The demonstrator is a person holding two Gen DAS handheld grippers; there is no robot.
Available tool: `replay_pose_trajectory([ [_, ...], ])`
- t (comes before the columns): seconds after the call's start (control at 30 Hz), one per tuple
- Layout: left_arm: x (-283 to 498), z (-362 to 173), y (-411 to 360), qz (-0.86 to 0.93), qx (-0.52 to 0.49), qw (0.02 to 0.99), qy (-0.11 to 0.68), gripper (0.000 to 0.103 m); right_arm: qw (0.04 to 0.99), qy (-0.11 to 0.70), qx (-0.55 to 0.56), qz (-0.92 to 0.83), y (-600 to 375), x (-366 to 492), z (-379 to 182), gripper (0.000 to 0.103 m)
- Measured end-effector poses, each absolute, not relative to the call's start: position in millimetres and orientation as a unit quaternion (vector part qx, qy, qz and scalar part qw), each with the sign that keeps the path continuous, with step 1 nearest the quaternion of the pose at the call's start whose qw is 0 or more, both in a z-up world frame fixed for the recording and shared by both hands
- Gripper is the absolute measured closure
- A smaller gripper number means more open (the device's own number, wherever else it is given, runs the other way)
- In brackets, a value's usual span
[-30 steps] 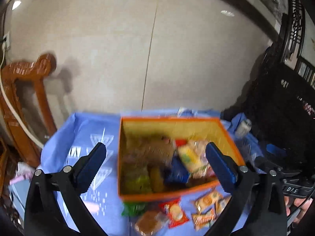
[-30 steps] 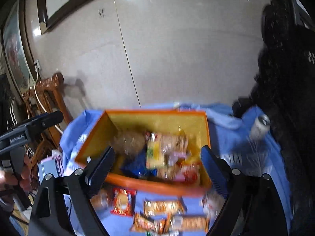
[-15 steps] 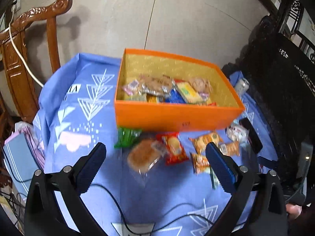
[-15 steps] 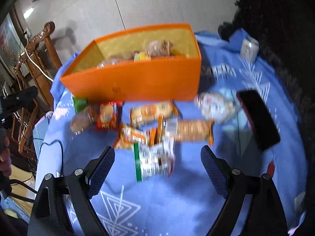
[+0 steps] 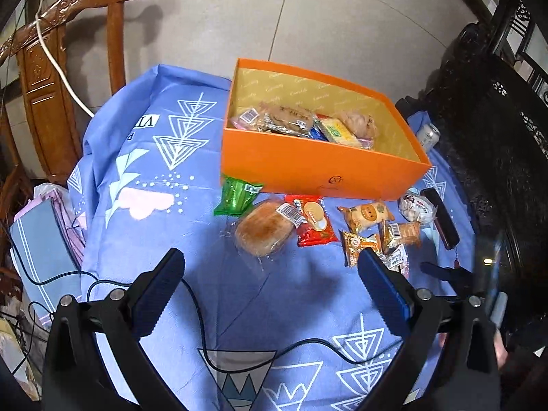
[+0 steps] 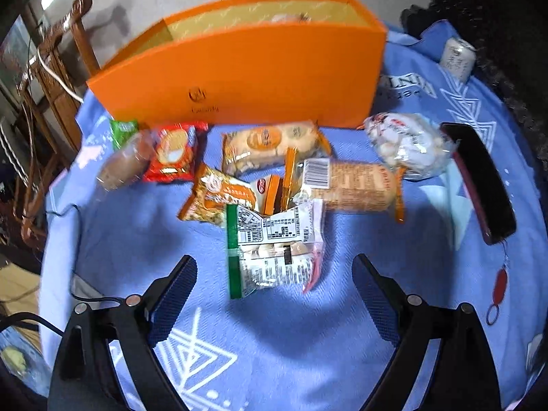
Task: Organize snacks
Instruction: 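Grasp a white printed snack bag with the right tool while the left tool grasps a barcoded bread bag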
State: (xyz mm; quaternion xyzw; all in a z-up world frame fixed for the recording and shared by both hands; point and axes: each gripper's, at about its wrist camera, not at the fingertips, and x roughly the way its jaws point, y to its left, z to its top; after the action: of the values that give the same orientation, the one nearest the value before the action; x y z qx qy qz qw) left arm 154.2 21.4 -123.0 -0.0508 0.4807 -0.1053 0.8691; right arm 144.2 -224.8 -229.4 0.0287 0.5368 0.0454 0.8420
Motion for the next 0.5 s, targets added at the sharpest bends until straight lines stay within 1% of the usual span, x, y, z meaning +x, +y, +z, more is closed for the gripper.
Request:
replay_pose_trajectory([
  [0.17,152,-123,26,-0.097,-0.046,0.869,0.484,0.004,0.834,0.55,0.028,0.035,-228,155,-249,0.011],
  [0.23,151,-124,29,-0.094,-0.047,0.868,0.485,0.004,0.832,0.553,0.028,0.034,-229,155,-253,0.02],
  [0.27,151,-125,29,-0.092,-0.048,0.868,0.486,0.004,0.833,0.553,0.023,0.031,-229,154,-254,0.033],
  [0.3,152,-125,30,-0.092,-0.048,0.868,0.486,0.004,0.833,0.553,0.023,0.031,-229,154,-254,0.041],
  [0.33,153,-126,30,-0.091,-0.047,0.867,0.488,0.004,0.837,0.546,0.019,0.028,-231,151,-252,0.043],
  [0.37,154,-128,29,-0.091,-0.047,0.865,0.491,0.004,0.838,0.544,0.024,0.028,-233,150,-251,0.053],
  [0.5,157,-134,23,-0.1,-0.041,0.863,0.493,0.004,0.841,0.539,0.032,0.028,-239,141,-243,0.055],
])
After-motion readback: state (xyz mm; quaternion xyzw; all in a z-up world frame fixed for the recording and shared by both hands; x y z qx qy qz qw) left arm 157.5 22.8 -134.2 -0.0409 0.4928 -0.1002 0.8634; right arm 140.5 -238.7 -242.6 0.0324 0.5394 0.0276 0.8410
